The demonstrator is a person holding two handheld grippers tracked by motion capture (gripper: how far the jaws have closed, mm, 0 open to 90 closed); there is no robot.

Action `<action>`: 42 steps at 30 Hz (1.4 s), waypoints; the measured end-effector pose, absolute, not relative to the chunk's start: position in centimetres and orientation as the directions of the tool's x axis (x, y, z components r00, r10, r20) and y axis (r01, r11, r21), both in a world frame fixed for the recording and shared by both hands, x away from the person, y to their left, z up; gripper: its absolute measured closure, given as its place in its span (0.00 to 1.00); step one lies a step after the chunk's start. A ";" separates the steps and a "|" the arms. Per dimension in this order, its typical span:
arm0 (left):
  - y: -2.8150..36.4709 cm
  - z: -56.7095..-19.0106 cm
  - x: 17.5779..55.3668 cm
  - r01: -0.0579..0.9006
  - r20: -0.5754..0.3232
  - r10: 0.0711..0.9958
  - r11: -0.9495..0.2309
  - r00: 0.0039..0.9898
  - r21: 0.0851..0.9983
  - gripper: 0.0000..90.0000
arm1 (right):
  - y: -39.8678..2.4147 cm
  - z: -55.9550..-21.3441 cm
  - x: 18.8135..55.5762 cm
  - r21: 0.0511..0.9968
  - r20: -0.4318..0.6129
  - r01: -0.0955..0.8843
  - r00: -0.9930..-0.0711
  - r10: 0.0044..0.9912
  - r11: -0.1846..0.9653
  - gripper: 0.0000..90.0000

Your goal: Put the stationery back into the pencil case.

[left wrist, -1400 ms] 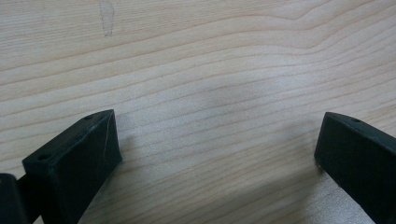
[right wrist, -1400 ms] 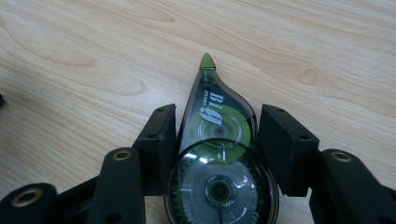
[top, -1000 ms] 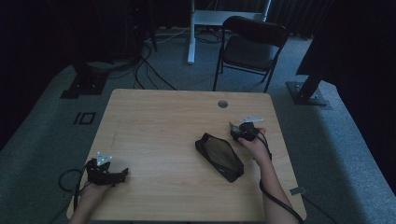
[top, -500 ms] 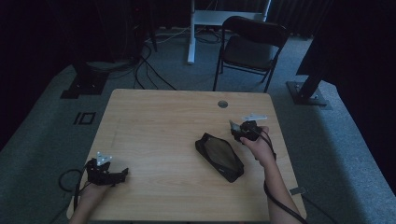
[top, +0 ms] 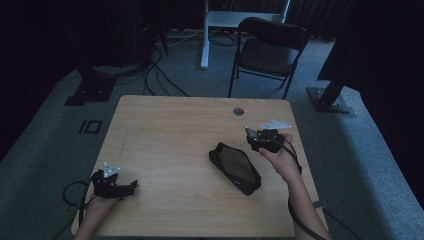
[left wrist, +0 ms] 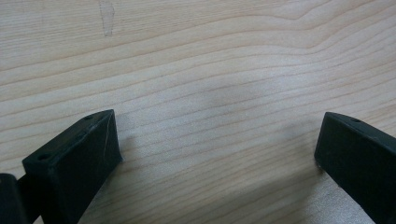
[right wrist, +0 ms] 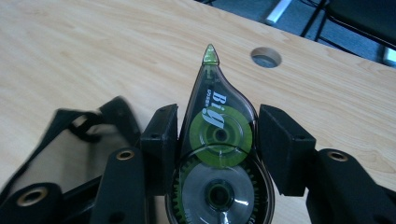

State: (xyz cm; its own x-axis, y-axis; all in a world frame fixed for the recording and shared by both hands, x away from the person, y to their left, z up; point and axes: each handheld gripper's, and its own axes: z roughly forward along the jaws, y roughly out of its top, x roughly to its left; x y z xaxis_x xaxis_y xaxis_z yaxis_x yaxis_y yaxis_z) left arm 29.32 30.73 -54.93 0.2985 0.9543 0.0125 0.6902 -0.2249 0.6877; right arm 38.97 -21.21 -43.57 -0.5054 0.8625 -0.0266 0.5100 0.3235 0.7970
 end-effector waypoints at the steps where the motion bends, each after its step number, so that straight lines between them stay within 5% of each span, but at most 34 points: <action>1: 30.7 -54.9 29.3 0.690 0.012 0.954 -0.225 0.299 0.688 0.00 | -21.2 -43.6 39.0 0.797 -0.027 0.510 -0.505 0.862 0.323 0.54; 23: 30.7 -54.9 29.3 0.690 0.012 0.955 -0.224 0.298 0.688 0.00 | -17.8 -43.2 34.1 0.789 -0.005 0.484 -0.610 0.792 0.378 0.55; 42: 30.7 -54.9 29.3 0.690 0.012 0.954 -0.224 0.298 0.688 0.00 | -16.2 -45.4 35.1 0.708 -0.001 0.534 -0.654 0.756 0.462 0.55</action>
State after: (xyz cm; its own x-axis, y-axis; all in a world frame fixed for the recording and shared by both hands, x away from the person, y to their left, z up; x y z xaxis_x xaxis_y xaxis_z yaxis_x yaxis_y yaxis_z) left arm 29.32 30.73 -54.94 0.2982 0.9544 0.0122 0.6901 -0.2244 0.6880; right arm 35.08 -16.17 -45.42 -0.6542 0.7563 -0.0008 0.5336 0.4623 0.7082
